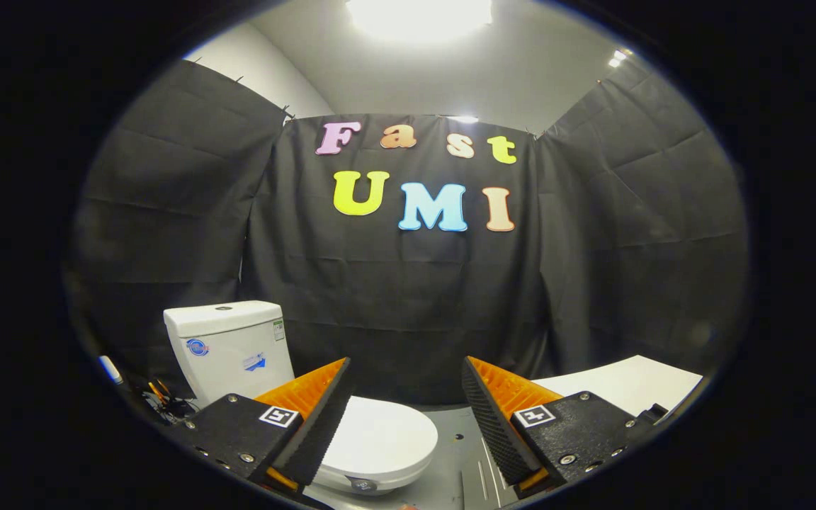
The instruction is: Open the toilet lid.
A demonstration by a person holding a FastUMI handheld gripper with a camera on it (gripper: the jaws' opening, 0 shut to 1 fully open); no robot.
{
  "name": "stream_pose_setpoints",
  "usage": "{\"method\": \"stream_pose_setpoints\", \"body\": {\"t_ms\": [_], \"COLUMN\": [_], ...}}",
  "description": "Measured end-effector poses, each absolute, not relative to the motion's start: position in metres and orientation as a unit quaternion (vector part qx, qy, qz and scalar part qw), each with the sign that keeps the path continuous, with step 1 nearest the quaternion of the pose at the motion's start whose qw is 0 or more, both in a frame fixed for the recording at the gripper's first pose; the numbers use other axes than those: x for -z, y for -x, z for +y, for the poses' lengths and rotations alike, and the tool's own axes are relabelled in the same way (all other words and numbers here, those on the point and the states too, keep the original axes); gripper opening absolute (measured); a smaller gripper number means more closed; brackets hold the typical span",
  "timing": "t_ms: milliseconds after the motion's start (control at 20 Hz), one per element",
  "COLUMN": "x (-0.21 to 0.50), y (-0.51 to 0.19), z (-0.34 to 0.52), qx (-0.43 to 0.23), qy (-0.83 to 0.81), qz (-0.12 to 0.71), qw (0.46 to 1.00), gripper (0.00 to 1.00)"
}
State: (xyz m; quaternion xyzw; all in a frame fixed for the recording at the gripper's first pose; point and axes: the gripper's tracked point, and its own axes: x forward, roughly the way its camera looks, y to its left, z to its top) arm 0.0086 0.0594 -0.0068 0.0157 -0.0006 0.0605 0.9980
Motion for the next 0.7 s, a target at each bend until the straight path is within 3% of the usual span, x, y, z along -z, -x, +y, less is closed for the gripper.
{"method": "stream_pose_setpoints", "body": {"t_ms": [350,700], "x": [0.029,0.079], "y": [-0.002,0.002], "z": [0.080,0.125], "qx": [-0.061,-0.081], "qy": [-0.063,-0.124], "qz": [-0.001,0.054], "qw": [0.996,0.988], "gripper": [0.94,0.95]}}
